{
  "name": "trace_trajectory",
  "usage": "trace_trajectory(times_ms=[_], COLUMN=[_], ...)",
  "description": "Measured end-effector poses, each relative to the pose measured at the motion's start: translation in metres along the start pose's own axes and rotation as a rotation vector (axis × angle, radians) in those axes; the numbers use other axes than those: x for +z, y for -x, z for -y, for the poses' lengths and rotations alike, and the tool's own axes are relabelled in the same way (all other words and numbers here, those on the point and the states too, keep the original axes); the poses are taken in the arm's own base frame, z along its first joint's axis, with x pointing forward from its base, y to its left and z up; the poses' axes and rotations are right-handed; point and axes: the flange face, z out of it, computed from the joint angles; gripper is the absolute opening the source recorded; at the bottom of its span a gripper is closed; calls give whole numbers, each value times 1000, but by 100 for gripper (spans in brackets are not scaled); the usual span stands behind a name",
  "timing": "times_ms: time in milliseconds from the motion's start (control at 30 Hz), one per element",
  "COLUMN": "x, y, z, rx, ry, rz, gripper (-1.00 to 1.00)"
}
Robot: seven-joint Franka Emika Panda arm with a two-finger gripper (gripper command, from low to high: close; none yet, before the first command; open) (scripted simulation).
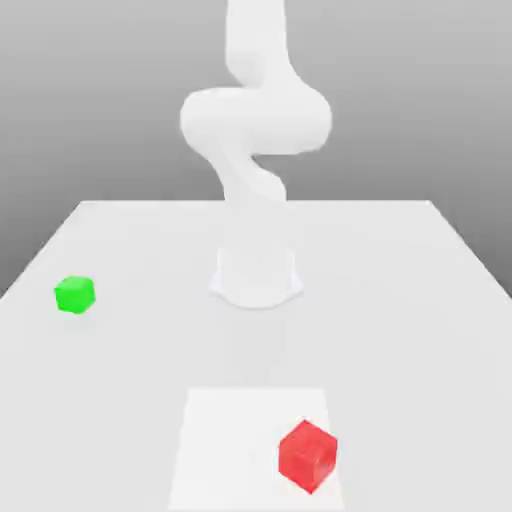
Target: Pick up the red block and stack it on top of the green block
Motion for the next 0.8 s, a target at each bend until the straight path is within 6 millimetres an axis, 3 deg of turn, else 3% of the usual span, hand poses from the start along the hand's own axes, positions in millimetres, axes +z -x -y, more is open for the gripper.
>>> trace_trajectory(times_ms=[200, 433, 600, 800], x=[129, 256, 327, 385], y=[32, 87, 140, 211], z=[-8, -51, -94, -146], rx=[146, 316, 441, 591], ry=[188, 384, 513, 652], rz=[65, 146, 214, 300], gripper=[0, 0, 0, 0])
